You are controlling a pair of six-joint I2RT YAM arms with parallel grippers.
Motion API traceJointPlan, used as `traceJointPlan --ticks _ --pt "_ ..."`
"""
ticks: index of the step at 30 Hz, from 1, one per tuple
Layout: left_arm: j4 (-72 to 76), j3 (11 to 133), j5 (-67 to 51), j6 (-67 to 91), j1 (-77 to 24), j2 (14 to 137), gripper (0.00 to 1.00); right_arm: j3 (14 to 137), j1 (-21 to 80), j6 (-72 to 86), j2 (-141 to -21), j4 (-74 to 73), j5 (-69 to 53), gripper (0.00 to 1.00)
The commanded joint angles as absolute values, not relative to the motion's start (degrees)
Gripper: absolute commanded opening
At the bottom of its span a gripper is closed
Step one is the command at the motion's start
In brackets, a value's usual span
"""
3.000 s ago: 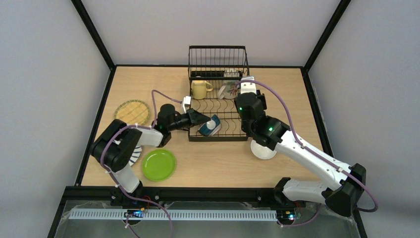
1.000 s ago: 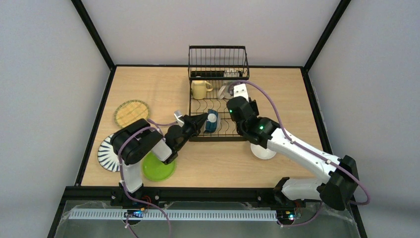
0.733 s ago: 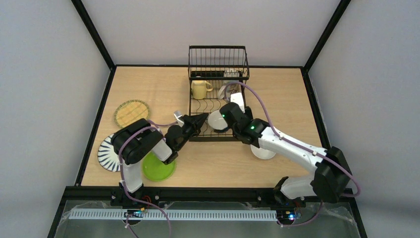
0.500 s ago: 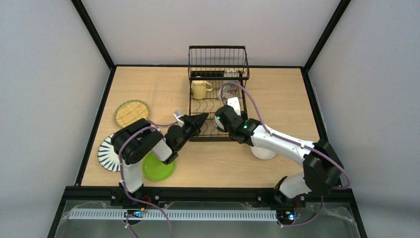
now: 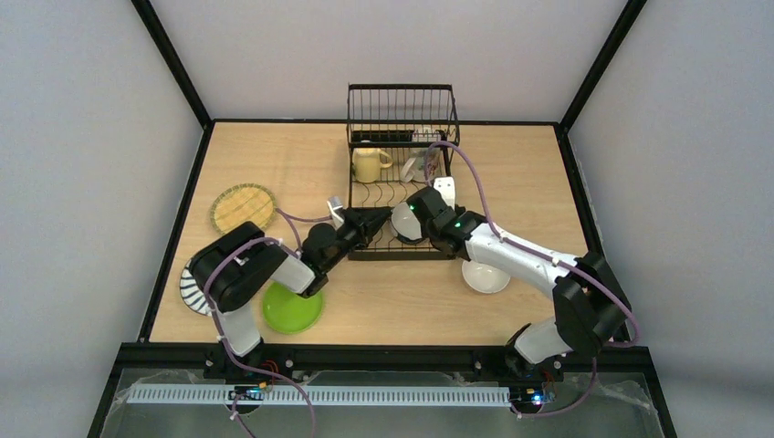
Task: Load the mixed dishes into the dish rack
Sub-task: Grab the bowl from the dish rack.
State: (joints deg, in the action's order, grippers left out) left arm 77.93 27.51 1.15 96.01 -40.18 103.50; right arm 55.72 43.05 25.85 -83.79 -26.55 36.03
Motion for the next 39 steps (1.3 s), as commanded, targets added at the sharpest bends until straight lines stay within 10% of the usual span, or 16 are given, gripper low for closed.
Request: traceJointPlan --ticks 1,39 --pt "72.5 28.7 -1.9 92.8 -39.7 101.2 0.32 55.6 41.6 27.6 -85.9 -27.1 33.6 0.48" --pt "61.1 32.4 -6.7 88.1 -38.5 98.6 0.43 59.5 41.5 32.0 -90.1 -25.8 27.2 0.49"
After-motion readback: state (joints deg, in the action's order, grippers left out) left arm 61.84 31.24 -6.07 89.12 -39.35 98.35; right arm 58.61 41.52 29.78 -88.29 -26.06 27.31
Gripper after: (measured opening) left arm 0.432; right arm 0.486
